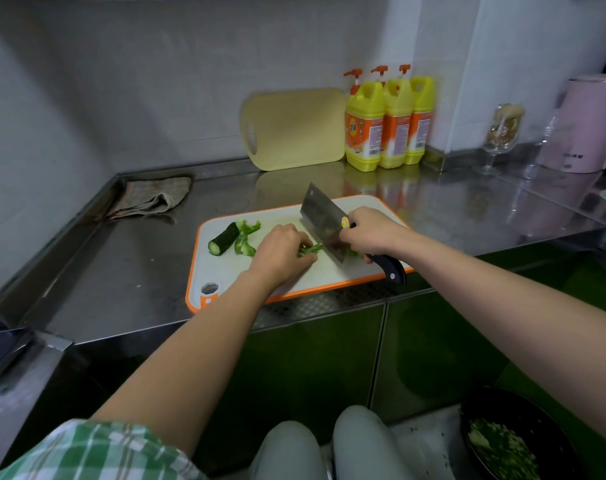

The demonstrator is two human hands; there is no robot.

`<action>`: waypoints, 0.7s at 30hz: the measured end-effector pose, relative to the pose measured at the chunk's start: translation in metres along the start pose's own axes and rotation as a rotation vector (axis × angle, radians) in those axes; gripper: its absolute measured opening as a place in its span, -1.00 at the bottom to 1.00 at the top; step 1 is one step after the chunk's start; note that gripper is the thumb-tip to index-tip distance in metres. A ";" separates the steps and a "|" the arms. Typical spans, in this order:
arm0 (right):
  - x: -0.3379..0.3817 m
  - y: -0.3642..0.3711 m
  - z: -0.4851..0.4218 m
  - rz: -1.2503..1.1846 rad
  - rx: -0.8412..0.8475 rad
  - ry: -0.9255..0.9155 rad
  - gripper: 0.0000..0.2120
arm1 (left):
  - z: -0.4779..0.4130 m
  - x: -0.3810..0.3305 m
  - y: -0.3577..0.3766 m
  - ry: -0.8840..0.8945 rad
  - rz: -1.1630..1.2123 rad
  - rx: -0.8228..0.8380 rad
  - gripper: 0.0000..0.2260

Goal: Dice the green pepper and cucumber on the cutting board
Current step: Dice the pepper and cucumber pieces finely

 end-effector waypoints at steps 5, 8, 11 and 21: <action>0.006 -0.002 0.001 0.087 -0.003 -0.004 -0.82 | 0.010 0.005 -0.004 -0.044 0.073 -0.063 -0.59; 0.011 -0.007 0.003 0.124 -0.028 -0.010 -0.81 | 0.013 0.006 -0.007 -0.081 0.150 -0.126 -0.67; 0.017 -0.006 0.007 0.184 0.000 -0.018 -0.81 | 0.015 0.003 -0.008 -0.089 0.194 -0.172 -0.76; 0.022 0.001 0.007 0.291 0.080 -0.045 -0.88 | 0.015 0.007 -0.001 -0.110 0.284 -0.217 -0.84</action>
Point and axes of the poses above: each hand's wrist, its own z-axis away from the middle knuckle, its own y-axis out of the palm, x = y × z, the point moved 7 cm from there along -z, towards the middle knuckle, and after that the axes turned 2 degrees about -x, right-handed, at the moved point
